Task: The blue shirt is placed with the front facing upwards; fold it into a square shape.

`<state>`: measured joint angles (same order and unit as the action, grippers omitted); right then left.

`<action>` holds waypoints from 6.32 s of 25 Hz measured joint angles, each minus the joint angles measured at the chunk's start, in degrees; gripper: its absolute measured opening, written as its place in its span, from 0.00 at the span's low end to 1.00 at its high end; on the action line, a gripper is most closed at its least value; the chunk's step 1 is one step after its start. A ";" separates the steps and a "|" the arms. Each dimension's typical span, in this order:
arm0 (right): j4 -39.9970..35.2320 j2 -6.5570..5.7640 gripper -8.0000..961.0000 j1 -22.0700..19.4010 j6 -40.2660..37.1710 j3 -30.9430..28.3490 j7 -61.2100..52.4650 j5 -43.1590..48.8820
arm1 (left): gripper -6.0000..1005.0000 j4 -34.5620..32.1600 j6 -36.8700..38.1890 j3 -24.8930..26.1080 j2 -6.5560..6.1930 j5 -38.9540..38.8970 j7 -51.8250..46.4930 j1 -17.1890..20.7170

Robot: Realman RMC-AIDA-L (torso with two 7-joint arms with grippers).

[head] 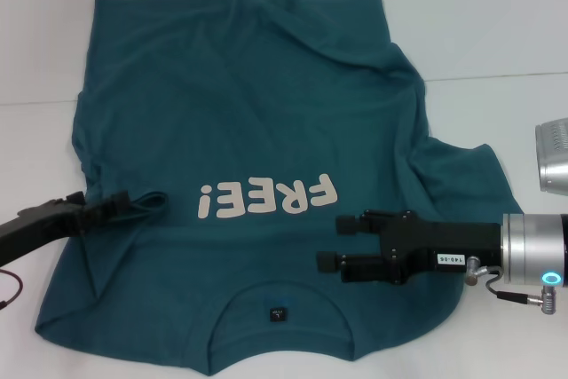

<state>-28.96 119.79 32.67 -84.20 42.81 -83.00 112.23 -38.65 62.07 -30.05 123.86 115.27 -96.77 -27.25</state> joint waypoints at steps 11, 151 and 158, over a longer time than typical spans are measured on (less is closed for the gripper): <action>-0.31 -0.15 0.92 -0.18 -0.14 0.12 -0.05 0.00 | 0.89 0.86 1.72 -3.17 0.03 0.47 1.08 0.07; -0.68 -0.23 0.92 0.29 -1.06 0.08 1.20 -0.13 | 0.28 6.22 13.04 -4.06 -0.02 5.50 -18.25 -5.41; -0.96 -0.27 0.92 0.28 -1.04 0.08 1.22 -0.29 | 0.42 4.58 7.96 -2.26 -0.29 3.54 -17.92 -5.06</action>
<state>-29.92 119.52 32.96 -85.24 42.89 -81.78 111.94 -34.08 70.03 -32.31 123.57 118.81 -114.69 -32.30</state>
